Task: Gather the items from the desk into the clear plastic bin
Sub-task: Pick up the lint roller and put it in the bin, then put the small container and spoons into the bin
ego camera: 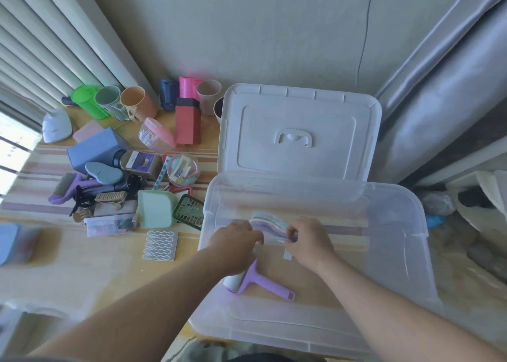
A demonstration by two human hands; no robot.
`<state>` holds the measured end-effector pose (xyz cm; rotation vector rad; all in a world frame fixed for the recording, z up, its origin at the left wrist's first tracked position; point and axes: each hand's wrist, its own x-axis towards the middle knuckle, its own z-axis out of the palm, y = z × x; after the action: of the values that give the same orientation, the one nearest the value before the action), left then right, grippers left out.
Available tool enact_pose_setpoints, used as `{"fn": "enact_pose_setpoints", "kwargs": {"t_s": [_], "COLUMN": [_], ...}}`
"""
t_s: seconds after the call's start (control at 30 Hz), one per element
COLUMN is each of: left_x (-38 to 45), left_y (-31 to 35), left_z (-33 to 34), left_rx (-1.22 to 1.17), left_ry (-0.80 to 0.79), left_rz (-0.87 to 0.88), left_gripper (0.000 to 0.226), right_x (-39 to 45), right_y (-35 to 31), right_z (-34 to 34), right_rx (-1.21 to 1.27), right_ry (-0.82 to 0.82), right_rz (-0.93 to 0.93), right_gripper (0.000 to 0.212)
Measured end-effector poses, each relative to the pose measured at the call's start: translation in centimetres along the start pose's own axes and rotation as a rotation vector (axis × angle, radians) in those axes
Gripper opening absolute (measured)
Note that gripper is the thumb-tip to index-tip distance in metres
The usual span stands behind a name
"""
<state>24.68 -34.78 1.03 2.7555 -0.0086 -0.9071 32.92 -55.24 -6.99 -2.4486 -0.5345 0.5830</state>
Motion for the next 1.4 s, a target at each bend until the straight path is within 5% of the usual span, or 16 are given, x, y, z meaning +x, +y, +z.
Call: {"fn": "enact_pose_setpoints", "kwargs": {"t_s": [0.1,0.23,0.3,0.6,0.7,0.83,0.97,1.17,1.4], "left_x": [0.1,0.2,0.3,0.2,-1.4,-5.2,-8.4,-11.9,-12.7], "left_y": [0.3,0.5,0.2,1.2,1.3,-1.8,-10.3,-25.4,-35.4], "left_z": [1.4,5.5,7.4,6.4,2.9,-3.0,-4.5,0.9,5.5], "left_rx": [0.139,0.274,0.356,0.399,0.194,-0.137,-0.282,-0.211,0.009], "left_ry": [-0.025,-0.107,-0.184,-0.271,-0.029,0.607,0.903,0.516,0.223], "left_rz": [0.024,0.05,0.032,-0.13,0.034,0.369,0.063,-0.396,-0.444], "left_gripper": [0.036,0.051,0.063,0.074,0.065,0.036,0.029,0.046,0.095], "right_x": [1.7,2.2,1.8,-1.0,-1.9,-1.6,0.0,1.5,3.3], "right_y": [0.2,0.1,0.2,0.3,-1.7,-6.3,-15.4,-28.1,-29.9], "right_z": [2.1,3.4,3.2,1.5,1.1,-0.2,-1.3,4.5,17.6], "right_rx": [-0.045,-0.3,-0.39,-0.398,-0.25,-0.111,0.011,-0.005,-0.49], "right_ry": [0.022,-0.183,-0.255,-0.238,-0.078,0.181,0.372,0.234,-0.343], "right_rz": [-0.119,-0.058,-0.03,-0.083,-0.189,-0.32,-0.448,-0.612,-0.173], "right_gripper": [0.024,0.081,0.093,0.108,0.089,0.067,0.055,0.058,0.076]}}
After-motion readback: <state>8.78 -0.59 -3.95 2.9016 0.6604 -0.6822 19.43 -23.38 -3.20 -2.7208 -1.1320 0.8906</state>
